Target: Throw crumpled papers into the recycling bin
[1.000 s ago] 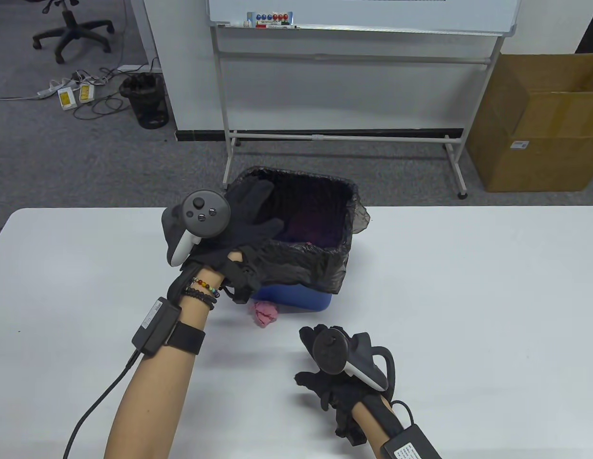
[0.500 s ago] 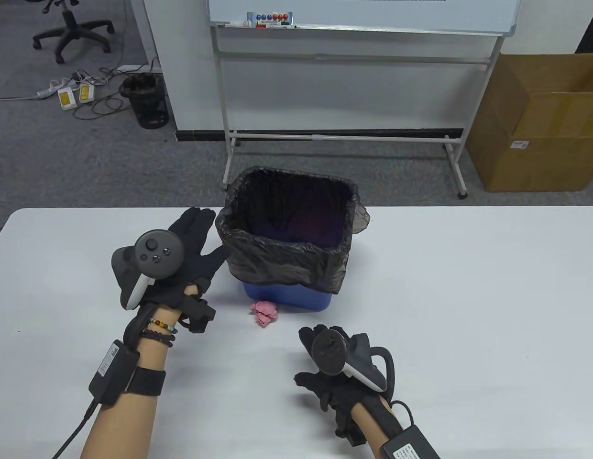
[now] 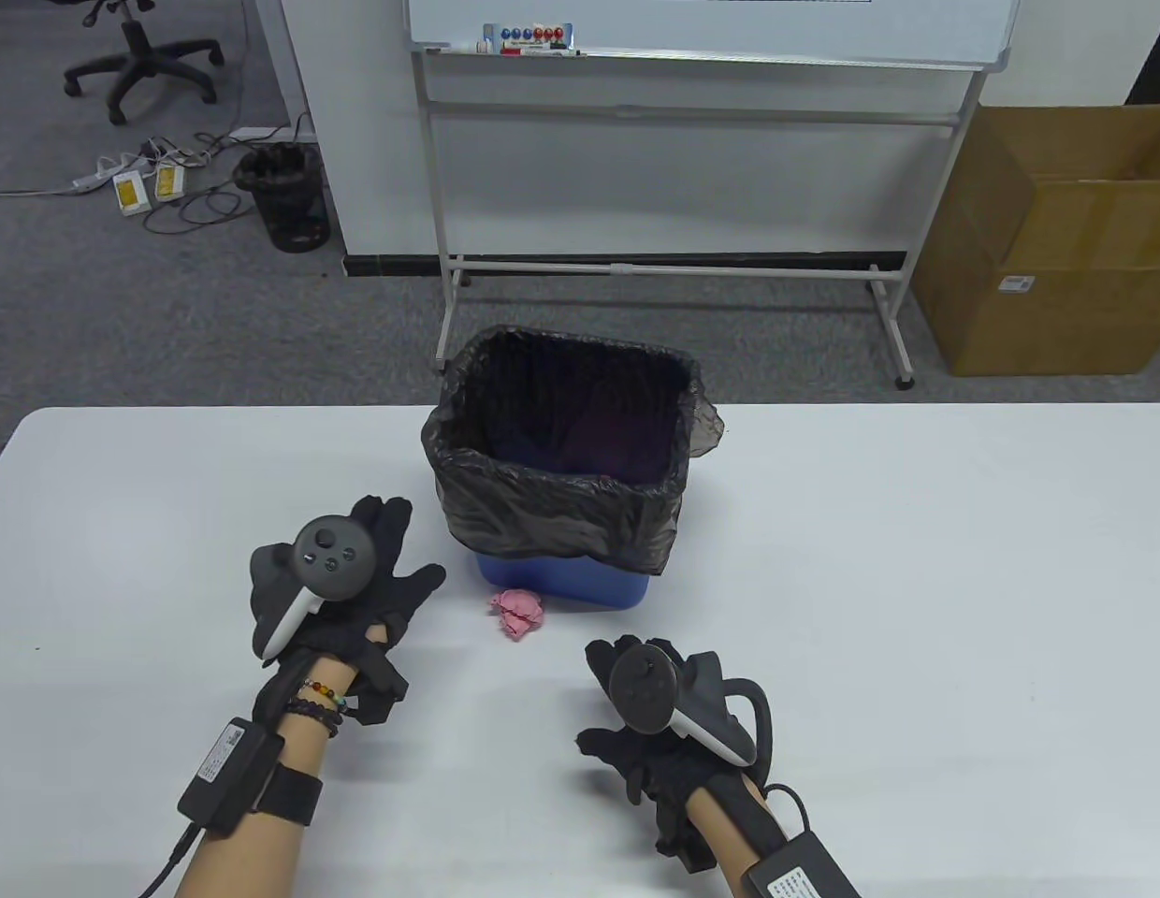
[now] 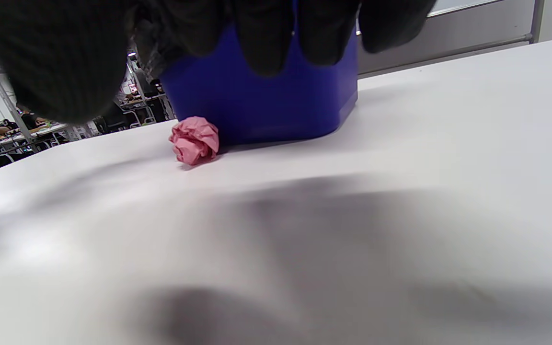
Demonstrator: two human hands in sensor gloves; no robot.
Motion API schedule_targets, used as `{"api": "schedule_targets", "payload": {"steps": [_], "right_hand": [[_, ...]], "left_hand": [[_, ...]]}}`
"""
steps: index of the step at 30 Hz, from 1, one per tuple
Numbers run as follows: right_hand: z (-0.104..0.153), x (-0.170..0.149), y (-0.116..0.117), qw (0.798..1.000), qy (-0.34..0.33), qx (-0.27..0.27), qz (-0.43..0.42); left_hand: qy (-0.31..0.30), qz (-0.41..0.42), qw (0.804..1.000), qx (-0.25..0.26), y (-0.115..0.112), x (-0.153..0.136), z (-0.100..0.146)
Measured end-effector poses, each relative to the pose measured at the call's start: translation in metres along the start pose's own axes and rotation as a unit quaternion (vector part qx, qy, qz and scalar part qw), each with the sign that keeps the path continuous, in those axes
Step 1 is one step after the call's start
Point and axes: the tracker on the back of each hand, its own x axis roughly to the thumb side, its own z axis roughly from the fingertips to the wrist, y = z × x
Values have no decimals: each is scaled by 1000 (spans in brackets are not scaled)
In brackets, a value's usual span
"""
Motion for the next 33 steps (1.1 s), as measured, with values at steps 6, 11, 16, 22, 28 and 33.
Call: {"api": "schedule_targets", "payload": {"steps": [6,11,16,22,28,33], "right_hand": [[0,-2,-1,1000,6,0,-1],[0,-3,-1,1000,8,1,1],[-1,-3,-1,1000,9,2,2],[-1,-4,-1,1000,9,2,3],[-1,-3,-1,1000,8,4,4],[-1,-3,-1,1000,8,4,4]], "left_hand": [[-48,-54,996,-42,-49,21,-4],[-64,-60,993,-84,-78,32,-8],[-74,-76,987,-117,-101,41,-12],[-72,-88,984,-138,-119,51,-18],[-75,-106,983,-131,-127,64,-22],[-80,-136,980,-119,-126,71,-22]]}}
